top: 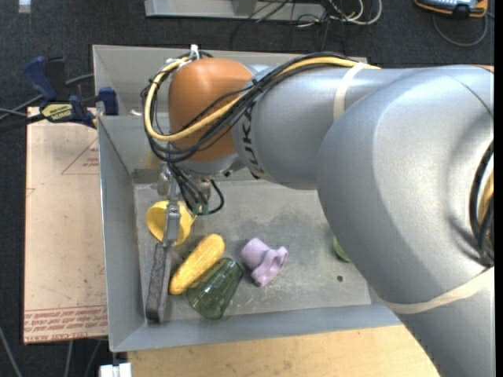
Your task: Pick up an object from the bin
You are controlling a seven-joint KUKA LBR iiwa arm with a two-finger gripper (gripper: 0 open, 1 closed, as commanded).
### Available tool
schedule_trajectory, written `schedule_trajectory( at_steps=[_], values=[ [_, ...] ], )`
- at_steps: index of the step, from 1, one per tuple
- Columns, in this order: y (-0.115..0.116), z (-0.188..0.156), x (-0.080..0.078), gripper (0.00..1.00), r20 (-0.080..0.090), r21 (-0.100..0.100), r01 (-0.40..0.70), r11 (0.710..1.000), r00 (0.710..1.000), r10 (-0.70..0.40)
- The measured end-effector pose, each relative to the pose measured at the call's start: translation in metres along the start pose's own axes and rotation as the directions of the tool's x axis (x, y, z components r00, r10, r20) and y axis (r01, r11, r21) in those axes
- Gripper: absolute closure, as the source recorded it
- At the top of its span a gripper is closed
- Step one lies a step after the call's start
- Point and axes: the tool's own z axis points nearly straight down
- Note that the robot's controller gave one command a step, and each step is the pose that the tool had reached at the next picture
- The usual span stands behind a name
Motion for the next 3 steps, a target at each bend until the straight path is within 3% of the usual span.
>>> schedule_trajectory(
  at_steps=[1,2,3],
  values=[
    [0.000,0.000,0.000,0.00,0.000,0.000,0.000,1.000,1.000,0.000],
    [-0.025,0.028,0.009,1.00,0.020,-0.011,0.143,0.990,0.990,-0.143],
    [-0.025,0.028,0.009,1.00,0.020,-0.012,0.143,0.990,0.990,-0.143]
  ],
)
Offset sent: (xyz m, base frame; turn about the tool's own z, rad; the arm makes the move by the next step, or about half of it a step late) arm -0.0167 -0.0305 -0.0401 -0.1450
